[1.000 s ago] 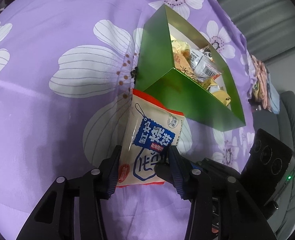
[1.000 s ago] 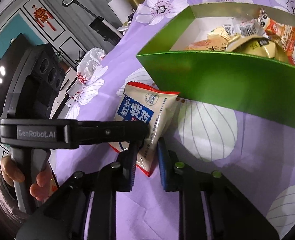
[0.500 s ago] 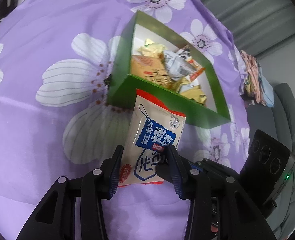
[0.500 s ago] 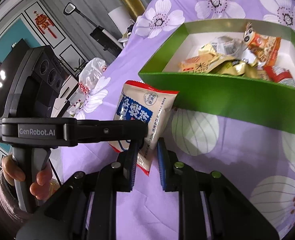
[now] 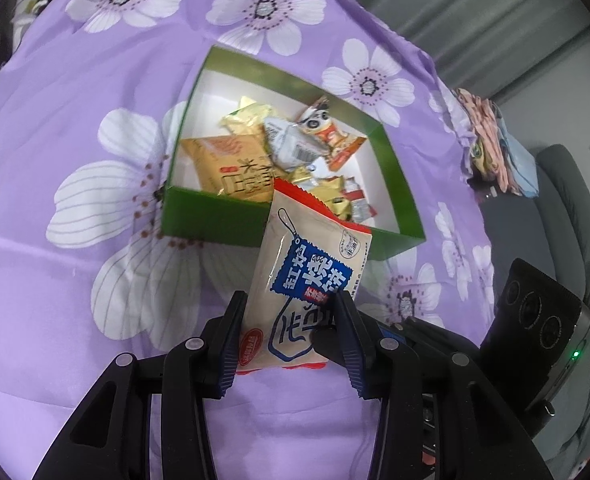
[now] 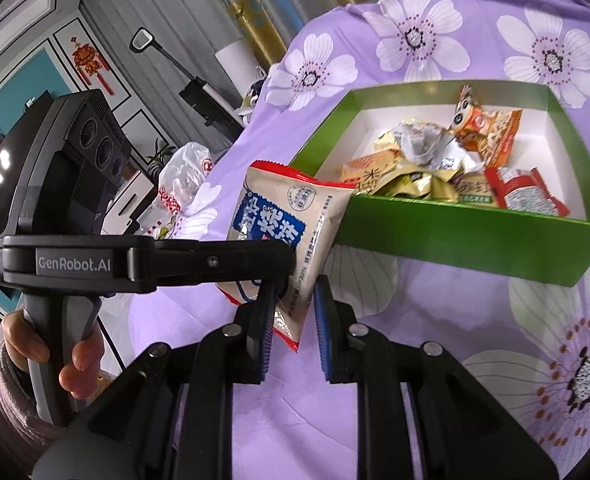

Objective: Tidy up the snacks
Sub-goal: 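Lift the packet with the left tool and carry it over the box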

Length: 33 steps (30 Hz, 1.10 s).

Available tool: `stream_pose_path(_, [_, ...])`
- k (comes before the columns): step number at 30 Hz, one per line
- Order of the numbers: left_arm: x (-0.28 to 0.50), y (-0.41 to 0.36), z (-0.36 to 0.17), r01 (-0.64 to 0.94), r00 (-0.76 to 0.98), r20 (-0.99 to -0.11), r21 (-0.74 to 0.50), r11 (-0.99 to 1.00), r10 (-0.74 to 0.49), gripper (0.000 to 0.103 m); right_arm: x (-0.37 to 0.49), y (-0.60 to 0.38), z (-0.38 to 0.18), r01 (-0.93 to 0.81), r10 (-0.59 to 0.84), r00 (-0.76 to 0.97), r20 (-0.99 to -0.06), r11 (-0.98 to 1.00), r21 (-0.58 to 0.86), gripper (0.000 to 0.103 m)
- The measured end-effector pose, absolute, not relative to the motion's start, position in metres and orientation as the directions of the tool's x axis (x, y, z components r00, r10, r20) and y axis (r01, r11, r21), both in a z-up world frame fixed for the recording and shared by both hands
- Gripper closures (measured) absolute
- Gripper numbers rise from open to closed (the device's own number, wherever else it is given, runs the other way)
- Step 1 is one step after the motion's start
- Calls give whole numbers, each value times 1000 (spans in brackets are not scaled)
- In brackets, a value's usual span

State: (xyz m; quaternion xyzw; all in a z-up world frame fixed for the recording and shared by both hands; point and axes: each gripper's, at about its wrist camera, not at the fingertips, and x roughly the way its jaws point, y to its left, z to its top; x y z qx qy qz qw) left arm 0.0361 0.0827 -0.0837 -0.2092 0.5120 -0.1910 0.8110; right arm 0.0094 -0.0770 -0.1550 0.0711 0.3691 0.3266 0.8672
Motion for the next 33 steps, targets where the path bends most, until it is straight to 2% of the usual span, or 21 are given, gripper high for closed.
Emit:
stream_pose_path(23, [64,35,-39,207,431,-735,-484,850,-524,59,19,-118,-122,-485,605,619,-500,796,362,84])
stream_pose_path(33, [95,18,-36,221,421,-734,-487,845,-533,59,48,-135,-118,-464,588,641,-493,809,361,84])
